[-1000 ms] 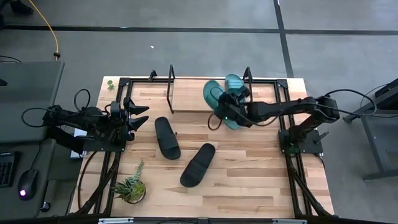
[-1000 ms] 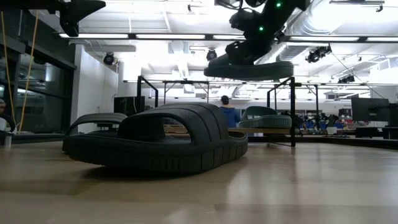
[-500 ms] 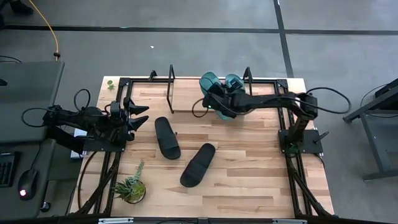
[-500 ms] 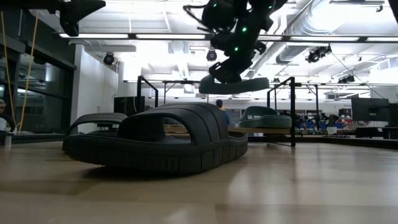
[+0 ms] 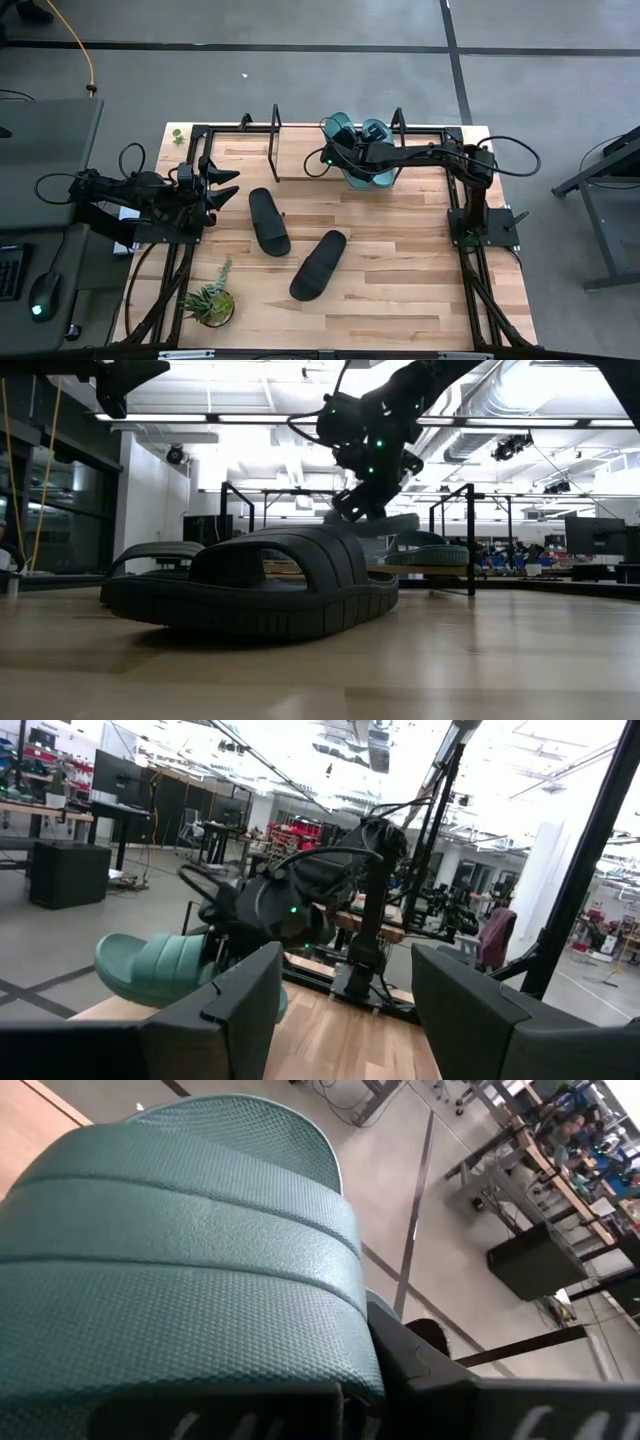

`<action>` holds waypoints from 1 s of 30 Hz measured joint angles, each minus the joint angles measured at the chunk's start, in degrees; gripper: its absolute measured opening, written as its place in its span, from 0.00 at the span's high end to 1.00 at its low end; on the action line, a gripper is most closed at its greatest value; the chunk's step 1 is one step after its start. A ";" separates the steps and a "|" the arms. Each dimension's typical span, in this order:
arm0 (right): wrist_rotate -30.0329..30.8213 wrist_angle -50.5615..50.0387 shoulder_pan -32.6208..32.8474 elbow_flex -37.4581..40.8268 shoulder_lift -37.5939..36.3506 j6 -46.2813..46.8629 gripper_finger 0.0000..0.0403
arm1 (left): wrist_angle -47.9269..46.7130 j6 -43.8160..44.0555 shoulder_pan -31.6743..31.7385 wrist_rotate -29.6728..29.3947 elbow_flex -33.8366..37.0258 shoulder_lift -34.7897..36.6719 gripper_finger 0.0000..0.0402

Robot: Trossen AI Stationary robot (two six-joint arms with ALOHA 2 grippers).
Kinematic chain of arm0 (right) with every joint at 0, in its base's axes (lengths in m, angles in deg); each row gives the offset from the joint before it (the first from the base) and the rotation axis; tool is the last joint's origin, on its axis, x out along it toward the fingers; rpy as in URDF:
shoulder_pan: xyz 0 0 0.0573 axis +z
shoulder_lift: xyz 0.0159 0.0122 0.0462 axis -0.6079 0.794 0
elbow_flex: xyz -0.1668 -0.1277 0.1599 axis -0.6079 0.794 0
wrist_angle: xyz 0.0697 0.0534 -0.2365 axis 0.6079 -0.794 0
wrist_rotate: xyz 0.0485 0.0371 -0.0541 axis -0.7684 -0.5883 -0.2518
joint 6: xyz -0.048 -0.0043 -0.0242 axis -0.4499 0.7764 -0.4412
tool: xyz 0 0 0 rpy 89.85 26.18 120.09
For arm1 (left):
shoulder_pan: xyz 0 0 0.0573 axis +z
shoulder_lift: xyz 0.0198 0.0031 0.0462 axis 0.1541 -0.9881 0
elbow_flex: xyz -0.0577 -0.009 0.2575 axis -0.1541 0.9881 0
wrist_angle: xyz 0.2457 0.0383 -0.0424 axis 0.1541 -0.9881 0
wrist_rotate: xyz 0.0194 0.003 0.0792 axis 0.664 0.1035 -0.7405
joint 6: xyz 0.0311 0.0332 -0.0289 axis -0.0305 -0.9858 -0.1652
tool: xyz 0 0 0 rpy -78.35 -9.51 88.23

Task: Pick and place slides into the shelf
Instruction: Put the green slide on the shelf

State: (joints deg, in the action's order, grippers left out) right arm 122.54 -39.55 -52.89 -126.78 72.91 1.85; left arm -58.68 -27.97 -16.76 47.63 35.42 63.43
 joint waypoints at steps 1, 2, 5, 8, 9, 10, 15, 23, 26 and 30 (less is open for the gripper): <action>0.06 0.41 -0.10 0.02 0.38 -0.06 1.00 | 0.01 -0.03 0.01 0.00 0.00 0.00 0.48; -0.11 0.79 -0.26 0.02 0.57 -0.32 1.00 | 0.01 -0.24 0.01 0.00 0.00 0.01 0.48; -0.13 2.31 -0.33 0.01 0.79 -0.37 1.00 | 0.01 -0.97 -0.01 0.00 -0.01 0.01 0.48; -0.25 2.27 -0.34 0.02 0.95 -0.46 1.00 | 0.01 -1.09 -0.01 0.00 0.01 0.01 0.48; -0.35 2.27 -0.32 0.03 0.93 -0.48 1.00 | -0.01 -1.09 0.01 0.00 0.01 0.01 0.48; -0.38 2.45 -0.32 0.23 0.93 -0.46 1.00 | -0.01 -1.09 0.00 0.00 0.01 0.01 0.48; 0.31 4.19 -0.64 3.54 0.93 -0.15 1.00 | -0.01 -1.09 0.01 0.00 0.01 0.01 0.48; -2.65 10.17 -2.44 7.50 0.93 -1.99 1.00 | -0.01 -1.09 0.00 0.00 0.01 0.01 0.48; -3.34 10.93 -2.95 7.50 0.93 -1.99 1.00 | -0.01 -1.16 0.01 0.00 0.01 0.00 0.48; -6.13 12.89 -3.38 7.50 0.93 -4.30 1.00 | 0.03 -1.18 0.01 0.00 0.01 0.01 0.48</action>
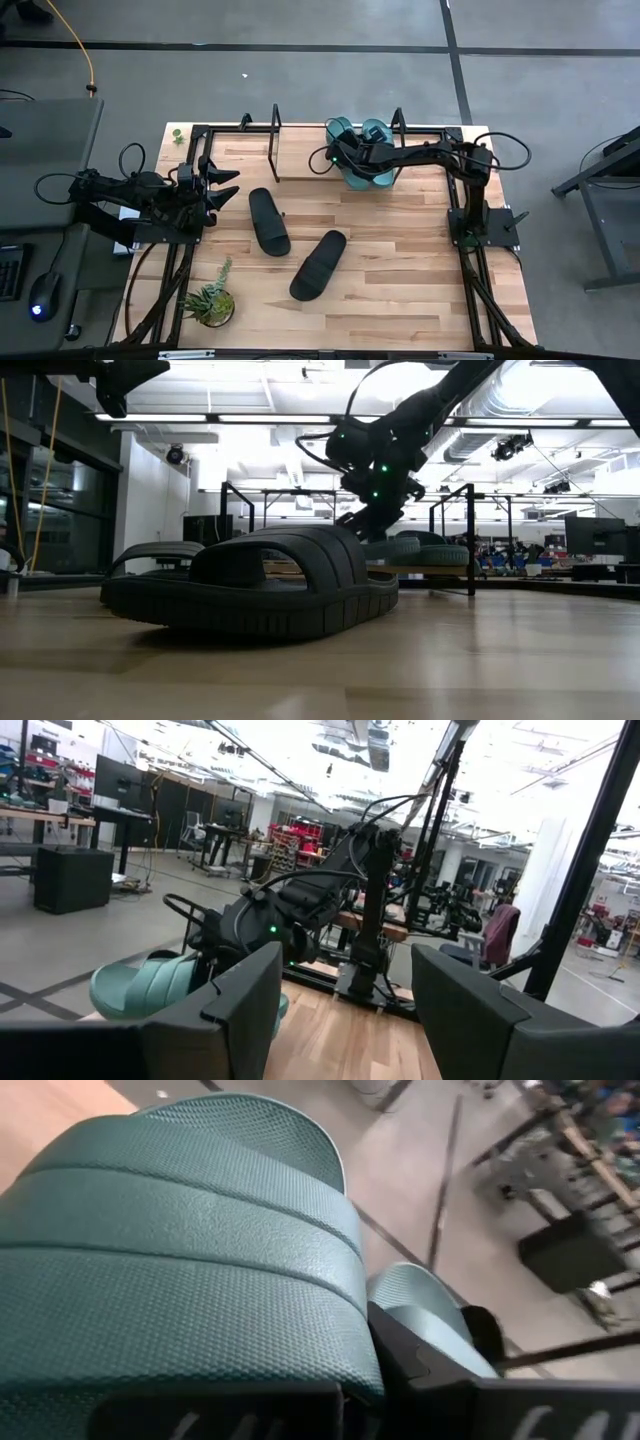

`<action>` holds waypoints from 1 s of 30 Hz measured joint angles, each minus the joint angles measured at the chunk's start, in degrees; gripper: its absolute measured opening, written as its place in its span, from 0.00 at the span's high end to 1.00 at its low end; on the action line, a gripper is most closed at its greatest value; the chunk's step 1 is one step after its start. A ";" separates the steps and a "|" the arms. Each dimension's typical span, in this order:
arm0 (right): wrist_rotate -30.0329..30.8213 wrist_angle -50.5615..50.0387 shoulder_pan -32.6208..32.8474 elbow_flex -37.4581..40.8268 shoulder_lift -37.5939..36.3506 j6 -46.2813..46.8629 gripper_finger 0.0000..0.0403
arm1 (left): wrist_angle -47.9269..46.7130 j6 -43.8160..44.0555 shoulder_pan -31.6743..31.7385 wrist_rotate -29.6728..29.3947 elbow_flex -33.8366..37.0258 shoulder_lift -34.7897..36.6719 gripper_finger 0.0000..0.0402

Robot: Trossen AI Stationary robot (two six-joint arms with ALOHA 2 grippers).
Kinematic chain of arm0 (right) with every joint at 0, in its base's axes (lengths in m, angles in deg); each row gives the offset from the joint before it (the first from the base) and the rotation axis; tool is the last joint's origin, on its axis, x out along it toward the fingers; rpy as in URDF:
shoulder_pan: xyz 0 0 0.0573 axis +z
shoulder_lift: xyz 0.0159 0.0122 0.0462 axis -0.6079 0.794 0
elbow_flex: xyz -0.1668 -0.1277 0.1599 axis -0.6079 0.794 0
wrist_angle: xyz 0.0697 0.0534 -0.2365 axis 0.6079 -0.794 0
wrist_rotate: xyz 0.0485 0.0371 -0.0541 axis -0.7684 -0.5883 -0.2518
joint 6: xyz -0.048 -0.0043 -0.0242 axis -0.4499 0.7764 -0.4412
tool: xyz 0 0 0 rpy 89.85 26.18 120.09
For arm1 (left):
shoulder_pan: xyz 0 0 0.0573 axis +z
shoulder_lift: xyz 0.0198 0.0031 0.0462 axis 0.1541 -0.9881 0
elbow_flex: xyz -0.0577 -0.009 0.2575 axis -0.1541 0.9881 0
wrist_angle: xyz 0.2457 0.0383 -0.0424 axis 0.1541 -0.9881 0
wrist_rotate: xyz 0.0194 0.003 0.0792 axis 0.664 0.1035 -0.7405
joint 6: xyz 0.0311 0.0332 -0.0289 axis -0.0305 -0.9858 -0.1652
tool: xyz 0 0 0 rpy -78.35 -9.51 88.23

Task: Pick and place slides into the shelf
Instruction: Put the green slide on the shelf

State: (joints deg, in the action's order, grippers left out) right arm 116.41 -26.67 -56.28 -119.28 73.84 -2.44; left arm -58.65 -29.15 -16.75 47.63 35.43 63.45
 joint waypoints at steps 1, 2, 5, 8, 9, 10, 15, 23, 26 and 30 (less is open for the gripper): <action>-1.15 0.59 -0.18 0.00 0.00 -0.86 1.00 | 0.00 0.00 -0.01 0.00 0.00 -0.01 0.48; -2.41 0.95 -0.39 0.00 0.00 -1.73 1.00 | 0.00 -0.02 0.01 0.00 0.00 0.00 0.48; -6.78 1.41 -1.22 0.00 0.00 -2.21 1.00 | 0.00 -0.07 0.01 0.00 0.00 0.00 0.48; -8.03 1.10 -2.21 0.00 0.00 -2.76 0.97 | 0.00 -0.07 0.01 0.00 0.00 0.00 0.48; -7.43 0.95 -2.41 0.00 0.00 -3.20 0.95 | 0.00 -0.07 -0.01 0.00 0.00 0.00 0.48; -6.42 0.60 -2.55 0.00 0.00 -3.26 0.93 | 0.00 -0.07 0.00 0.00 0.00 0.00 0.48; -3.87 -0.34 -2.55 0.00 -0.03 -3.26 0.82 | 0.01 -0.07 0.01 0.00 0.00 -0.02 0.48; -4.18 -1.03 -2.06 0.00 -0.07 -5.01 0.65 | 0.02 -0.07 0.01 0.00 -0.02 -0.02 0.48; -2.50 -1.90 -1.12 0.00 -0.09 -5.20 0.60 | 0.02 -0.07 0.01 0.00 0.00 -0.01 0.48; 1.68 -3.00 0.61 0.00 -0.37 -5.21 0.55 | 0.02 -0.07 0.01 0.00 0.00 -0.02 0.48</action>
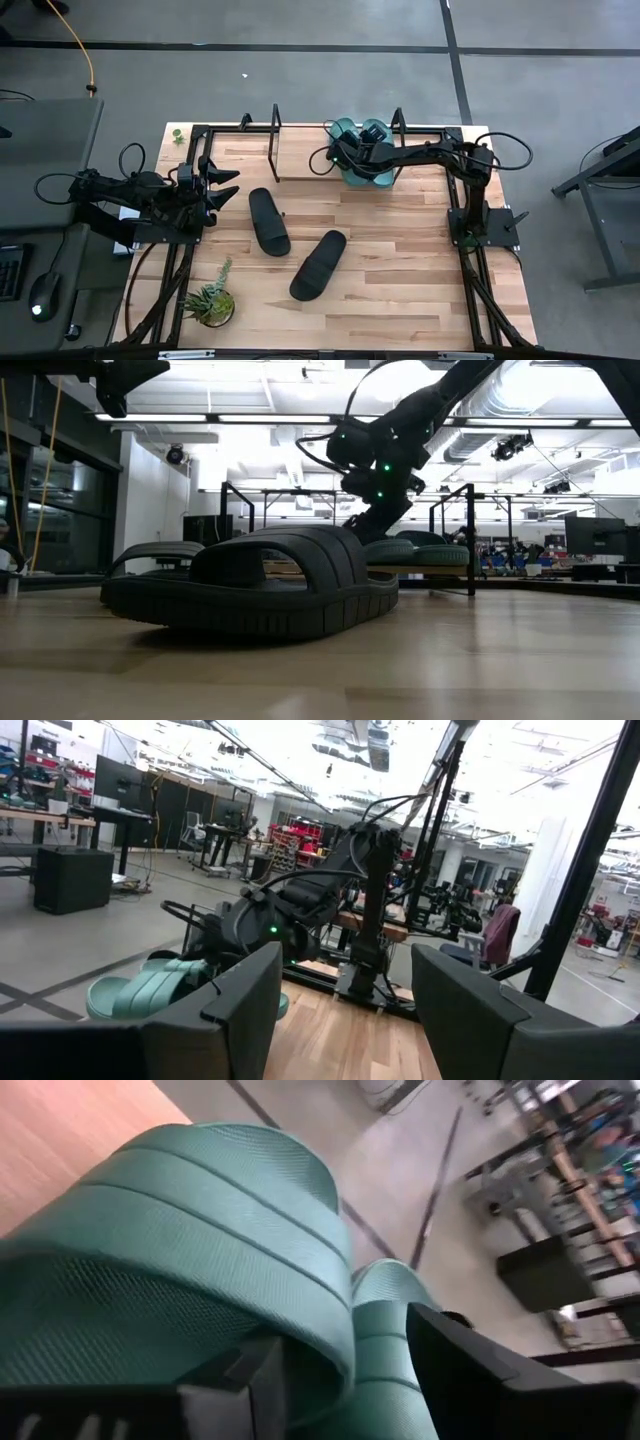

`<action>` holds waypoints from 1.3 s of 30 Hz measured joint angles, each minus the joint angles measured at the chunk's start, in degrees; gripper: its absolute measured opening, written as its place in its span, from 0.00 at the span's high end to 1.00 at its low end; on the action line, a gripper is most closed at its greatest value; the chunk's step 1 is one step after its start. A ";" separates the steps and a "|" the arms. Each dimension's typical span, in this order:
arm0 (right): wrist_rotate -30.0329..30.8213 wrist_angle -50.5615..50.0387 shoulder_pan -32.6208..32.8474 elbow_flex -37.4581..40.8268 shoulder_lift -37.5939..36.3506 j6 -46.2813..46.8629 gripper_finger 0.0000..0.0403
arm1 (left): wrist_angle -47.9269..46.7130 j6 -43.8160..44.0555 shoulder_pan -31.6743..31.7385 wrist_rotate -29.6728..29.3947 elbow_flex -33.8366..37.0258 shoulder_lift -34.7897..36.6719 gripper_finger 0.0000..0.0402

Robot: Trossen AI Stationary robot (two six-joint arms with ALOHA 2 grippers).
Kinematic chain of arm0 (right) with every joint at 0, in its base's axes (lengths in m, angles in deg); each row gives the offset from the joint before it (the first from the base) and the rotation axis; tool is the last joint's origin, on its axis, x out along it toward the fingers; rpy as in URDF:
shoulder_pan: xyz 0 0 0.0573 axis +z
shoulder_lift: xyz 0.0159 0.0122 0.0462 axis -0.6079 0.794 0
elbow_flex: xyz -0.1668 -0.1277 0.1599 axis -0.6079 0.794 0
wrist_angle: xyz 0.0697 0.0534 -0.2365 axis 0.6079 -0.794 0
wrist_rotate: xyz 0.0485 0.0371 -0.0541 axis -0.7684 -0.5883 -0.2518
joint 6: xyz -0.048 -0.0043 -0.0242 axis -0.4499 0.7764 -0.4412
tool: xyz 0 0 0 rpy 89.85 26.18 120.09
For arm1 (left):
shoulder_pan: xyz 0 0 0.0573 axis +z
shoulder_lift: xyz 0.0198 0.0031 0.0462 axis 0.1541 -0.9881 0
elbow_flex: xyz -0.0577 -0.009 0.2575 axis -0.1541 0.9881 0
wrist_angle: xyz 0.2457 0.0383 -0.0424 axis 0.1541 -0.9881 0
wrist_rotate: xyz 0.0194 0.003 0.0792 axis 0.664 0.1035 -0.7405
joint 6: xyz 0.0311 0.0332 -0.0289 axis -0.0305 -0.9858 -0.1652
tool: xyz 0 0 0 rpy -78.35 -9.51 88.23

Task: Pick and place slides into the shelf
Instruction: Put the green slide on the shelf

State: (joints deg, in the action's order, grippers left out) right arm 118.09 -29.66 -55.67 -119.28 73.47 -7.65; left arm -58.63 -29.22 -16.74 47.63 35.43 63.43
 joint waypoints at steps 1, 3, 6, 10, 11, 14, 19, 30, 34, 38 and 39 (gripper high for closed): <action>0.94 -0.32 0.43 0.00 0.00 -0.33 0.55 | 0.00 0.00 -0.01 0.00 -0.01 0.00 0.48; 2.02 -0.35 1.31 0.00 -0.01 -1.25 0.54 | 0.00 0.00 0.00 0.00 0.00 0.02 0.48; 2.54 -0.93 2.52 -0.46 0.00 -1.09 0.54 | 0.00 0.02 0.00 0.00 0.00 0.00 0.48; 2.85 -2.42 4.13 -2.94 0.00 -1.07 0.54 | 0.00 0.01 -0.01 0.00 0.00 0.02 0.48; 2.82 -3.17 4.56 -3.88 0.00 -1.10 0.54 | 0.00 0.00 -0.02 0.00 -0.01 0.01 0.48; 2.34 -4.60 5.74 -7.31 0.00 -2.70 0.54 | 0.00 0.00 -0.02 0.00 0.00 0.01 0.48; -2.35 -5.70 7.07 -12.57 0.00 -6.13 0.54 | 0.00 0.02 -0.01 0.00 0.00 0.01 0.48; -33.21 0.81 0.53 -14.13 0.01 -23.89 0.54 | 0.00 0.02 -0.02 0.00 0.00 0.02 0.48; -44.33 0.52 -3.48 -14.12 0.02 -25.01 0.54 | 0.01 0.02 -0.02 0.00 -0.01 0.01 0.48; -48.47 -0.24 -6.00 -14.11 0.36 -26.16 0.54 | 0.02 0.02 0.00 0.00 0.00 0.02 0.48; -49.96 -0.57 -6.54 -14.08 0.40 -26.69 0.54 | 0.02 0.02 -0.02 0.00 -0.01 0.00 0.48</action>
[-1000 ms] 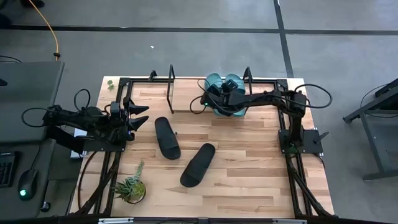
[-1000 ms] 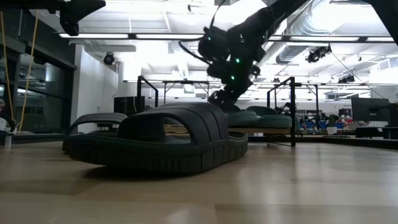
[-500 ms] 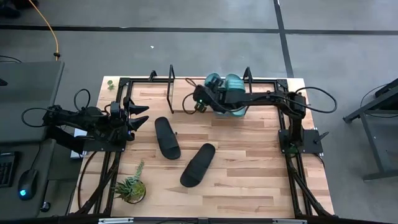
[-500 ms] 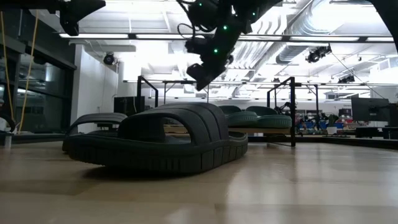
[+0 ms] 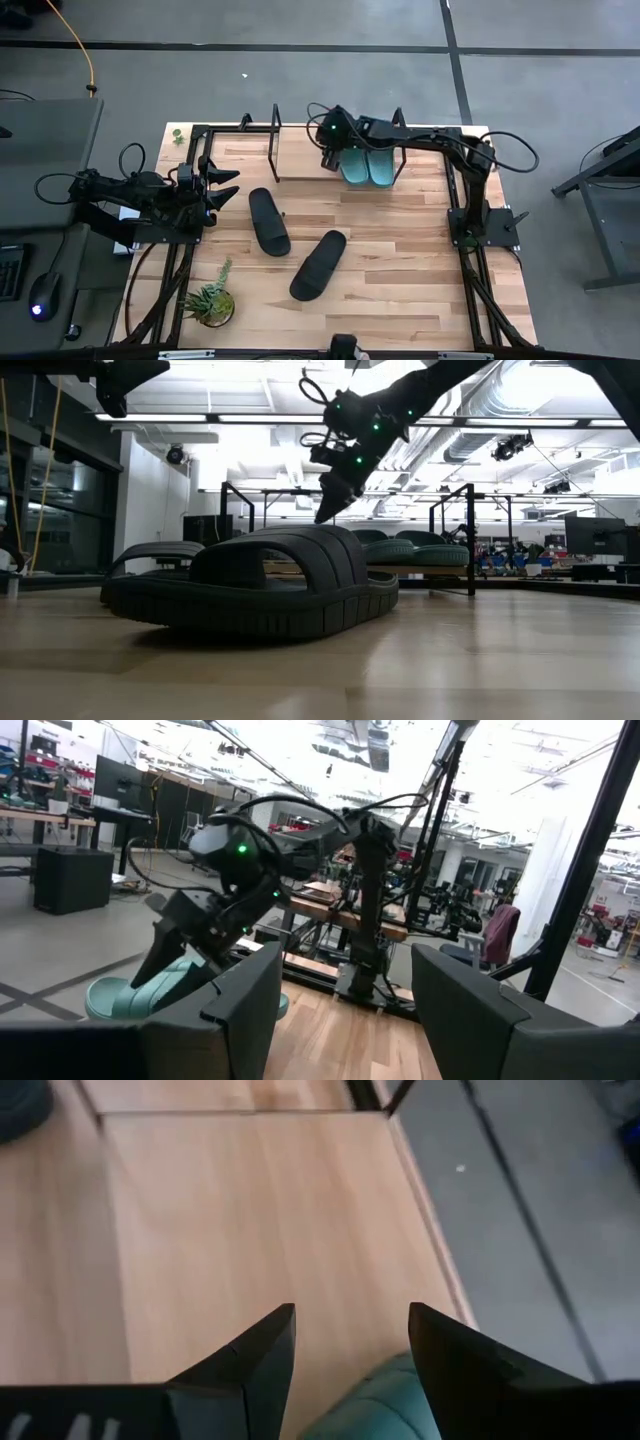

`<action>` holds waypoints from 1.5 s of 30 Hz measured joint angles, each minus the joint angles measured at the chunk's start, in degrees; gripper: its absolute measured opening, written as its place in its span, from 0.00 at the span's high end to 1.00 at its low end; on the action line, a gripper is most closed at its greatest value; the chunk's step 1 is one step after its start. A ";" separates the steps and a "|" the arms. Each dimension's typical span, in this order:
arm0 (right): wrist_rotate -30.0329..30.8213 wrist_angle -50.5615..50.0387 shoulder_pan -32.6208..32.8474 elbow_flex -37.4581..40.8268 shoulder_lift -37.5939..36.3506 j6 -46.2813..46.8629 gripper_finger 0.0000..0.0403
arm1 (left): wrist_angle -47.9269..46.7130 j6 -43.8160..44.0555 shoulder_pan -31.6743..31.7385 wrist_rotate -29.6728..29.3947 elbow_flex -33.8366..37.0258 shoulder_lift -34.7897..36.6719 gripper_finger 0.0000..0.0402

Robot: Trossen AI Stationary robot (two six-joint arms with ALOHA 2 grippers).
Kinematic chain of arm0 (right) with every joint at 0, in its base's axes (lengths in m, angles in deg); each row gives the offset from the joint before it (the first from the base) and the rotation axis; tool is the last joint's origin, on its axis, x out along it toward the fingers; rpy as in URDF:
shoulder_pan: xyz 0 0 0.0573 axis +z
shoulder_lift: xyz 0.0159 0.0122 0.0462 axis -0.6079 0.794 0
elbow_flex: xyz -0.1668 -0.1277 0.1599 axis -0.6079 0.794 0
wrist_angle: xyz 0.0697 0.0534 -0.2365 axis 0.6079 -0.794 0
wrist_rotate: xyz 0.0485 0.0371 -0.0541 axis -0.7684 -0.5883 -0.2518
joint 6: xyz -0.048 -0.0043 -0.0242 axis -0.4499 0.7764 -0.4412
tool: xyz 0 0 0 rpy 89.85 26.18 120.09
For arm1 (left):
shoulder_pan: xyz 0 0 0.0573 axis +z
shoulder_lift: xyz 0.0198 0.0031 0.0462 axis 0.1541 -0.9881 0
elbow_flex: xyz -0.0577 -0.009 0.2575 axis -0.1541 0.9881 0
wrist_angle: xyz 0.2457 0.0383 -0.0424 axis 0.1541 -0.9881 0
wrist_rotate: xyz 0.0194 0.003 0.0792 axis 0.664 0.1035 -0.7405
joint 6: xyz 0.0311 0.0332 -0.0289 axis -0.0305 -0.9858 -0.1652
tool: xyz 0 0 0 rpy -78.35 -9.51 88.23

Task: Pick and place slides into the shelf
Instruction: Put the green slide on the shelf, then put the right black slide on the shelf

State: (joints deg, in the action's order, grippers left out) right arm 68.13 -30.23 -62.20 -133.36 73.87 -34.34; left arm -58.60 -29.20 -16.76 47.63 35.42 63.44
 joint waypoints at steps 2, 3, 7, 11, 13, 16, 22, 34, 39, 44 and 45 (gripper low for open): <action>-2.72 0.12 -0.77 0.00 0.20 -1.09 0.54 | 0.00 0.00 0.01 0.00 0.01 0.00 0.48; -3.30 0.12 -1.04 0.00 0.25 -1.34 0.54 | 0.00 0.00 0.00 0.00 0.01 0.00 0.48; -4.41 0.16 -1.63 0.00 0.54 -2.47 0.54 | 0.02 0.00 0.01 0.00 0.00 -0.01 0.48; -4.85 0.24 -1.98 0.00 1.77 -3.32 0.54 | 0.03 0.00 0.00 0.00 0.00 -0.01 0.48; -4.73 -0.06 -2.29 0.00 2.95 -3.32 0.54 | 0.07 0.00 0.00 0.00 0.01 -0.01 0.48; -3.64 -0.85 -2.79 0.00 3.99 -3.32 0.54 | 0.09 0.00 0.00 0.00 0.01 0.01 0.48; 2.98 -4.27 -3.45 -0.03 4.21 0.30 0.54 | 0.09 -0.02 0.00 0.00 0.01 0.00 0.48; 5.53 -3.71 -2.55 0.00 4.04 1.20 0.54 | 0.07 -0.02 0.00 0.00 0.00 0.01 0.48; -0.33 2.23 -0.97 0.00 4.04 0.10 0.54 | 0.07 -0.07 0.02 0.00 0.01 -0.01 0.48; -6.53 3.88 1.39 0.00 3.19 1.55 0.54 | 0.03 -0.07 0.00 0.00 0.01 0.00 0.48; -7.93 3.55 2.02 0.00 2.95 1.97 0.54 | 0.02 -0.06 0.00 0.00 0.01 0.00 0.48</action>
State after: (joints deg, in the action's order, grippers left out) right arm 60.20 -26.68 -60.18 -133.36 76.82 -32.36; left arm -58.58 -29.26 -16.76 47.63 35.43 63.44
